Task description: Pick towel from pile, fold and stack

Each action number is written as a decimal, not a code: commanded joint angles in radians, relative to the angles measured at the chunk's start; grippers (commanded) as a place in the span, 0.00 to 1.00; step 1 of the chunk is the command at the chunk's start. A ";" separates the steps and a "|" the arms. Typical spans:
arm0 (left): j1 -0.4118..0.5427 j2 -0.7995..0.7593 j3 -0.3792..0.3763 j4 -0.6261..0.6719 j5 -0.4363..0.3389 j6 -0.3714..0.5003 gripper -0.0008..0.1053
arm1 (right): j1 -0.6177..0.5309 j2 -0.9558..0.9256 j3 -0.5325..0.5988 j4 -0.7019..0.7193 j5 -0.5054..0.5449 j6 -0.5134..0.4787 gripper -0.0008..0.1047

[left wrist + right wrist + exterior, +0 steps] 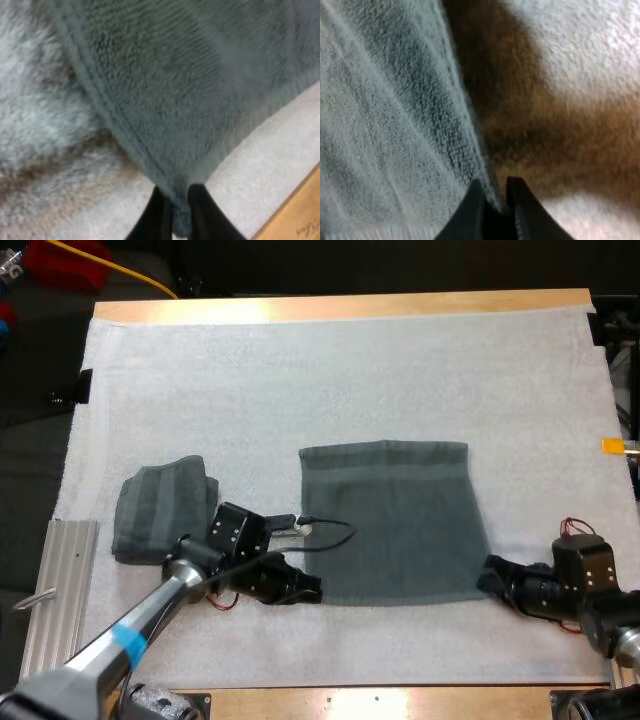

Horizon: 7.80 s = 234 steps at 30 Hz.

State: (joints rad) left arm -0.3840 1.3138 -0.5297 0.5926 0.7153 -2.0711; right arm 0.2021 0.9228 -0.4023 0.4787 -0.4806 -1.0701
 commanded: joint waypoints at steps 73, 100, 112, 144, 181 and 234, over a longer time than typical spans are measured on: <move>0.178 0.241 -0.159 -0.397 0.097 -0.355 0.01 | -0.001 0.472 -0.006 -1.027 -0.018 0.780 0.03; 0.178 0.266 -0.162 -0.452 -0.036 -0.326 0.70 | -0.001 0.555 -0.006 -1.161 0.085 0.805 0.11; 0.178 0.264 -0.162 -0.491 0.160 -0.278 0.63 | -0.001 0.555 -0.006 -1.445 0.007 0.662 0.69; 0.178 -0.263 -0.162 0.046 -0.061 0.085 0.63 | 0.002 0.082 -0.006 -0.596 -0.037 0.160 0.69; 0.178 -0.529 -0.162 0.378 -0.076 0.196 0.63 | -0.211 0.260 -0.465 0.259 0.067 -0.591 0.66; 0.178 -0.529 -0.162 0.382 -0.068 0.196 0.63 | -0.036 0.758 -0.471 -0.113 -0.102 -0.280 0.01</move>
State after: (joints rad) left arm -0.2080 0.7910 -0.6867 0.9712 0.6496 -1.8790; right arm 0.1600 1.6767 -0.8817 0.3381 -0.5900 -1.3500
